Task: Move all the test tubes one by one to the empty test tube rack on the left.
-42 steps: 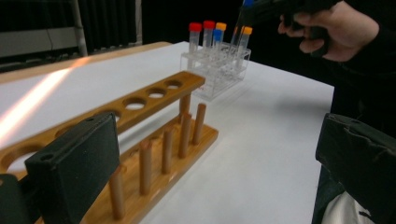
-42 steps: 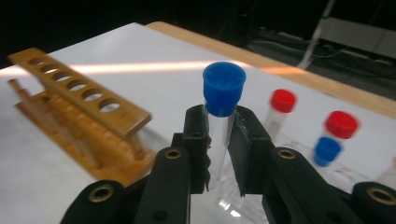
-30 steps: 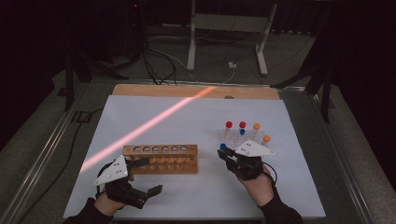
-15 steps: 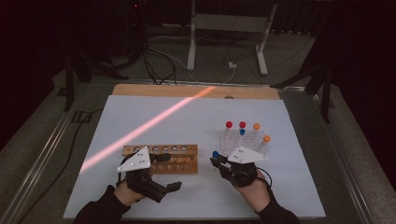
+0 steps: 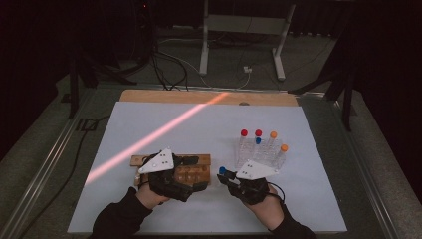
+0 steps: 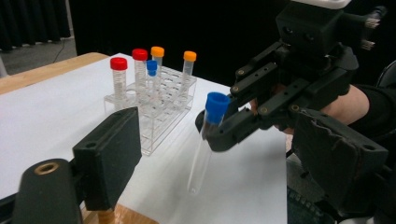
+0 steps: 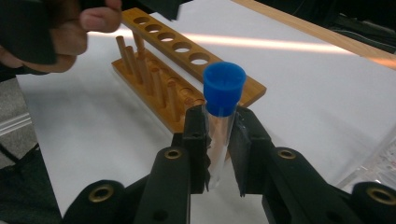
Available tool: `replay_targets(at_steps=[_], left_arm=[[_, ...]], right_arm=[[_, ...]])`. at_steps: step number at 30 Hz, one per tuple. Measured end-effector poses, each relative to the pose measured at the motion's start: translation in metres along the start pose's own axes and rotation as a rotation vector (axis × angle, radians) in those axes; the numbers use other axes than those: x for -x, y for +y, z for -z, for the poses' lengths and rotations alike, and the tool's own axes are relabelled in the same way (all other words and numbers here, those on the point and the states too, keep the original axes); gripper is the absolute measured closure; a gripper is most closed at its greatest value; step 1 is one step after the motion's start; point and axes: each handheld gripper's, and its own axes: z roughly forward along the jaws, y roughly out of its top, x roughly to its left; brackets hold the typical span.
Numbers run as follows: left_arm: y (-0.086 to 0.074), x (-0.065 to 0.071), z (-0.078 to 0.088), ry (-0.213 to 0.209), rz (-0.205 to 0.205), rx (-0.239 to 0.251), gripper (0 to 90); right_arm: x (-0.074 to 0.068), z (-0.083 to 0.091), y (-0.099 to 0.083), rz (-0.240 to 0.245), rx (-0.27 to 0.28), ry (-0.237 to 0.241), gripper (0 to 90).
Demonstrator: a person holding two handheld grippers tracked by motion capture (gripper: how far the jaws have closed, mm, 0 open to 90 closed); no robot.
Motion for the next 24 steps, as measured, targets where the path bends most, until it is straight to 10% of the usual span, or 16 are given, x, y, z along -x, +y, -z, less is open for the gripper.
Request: replay_targets(at_steps=[24], left_arm=[[0.007,0.011,-0.041,0.028,-0.108,-0.062,59.4]], right_arm=[[-0.006,-0.002,0.001,0.015,-0.005,0.021,77.3]])
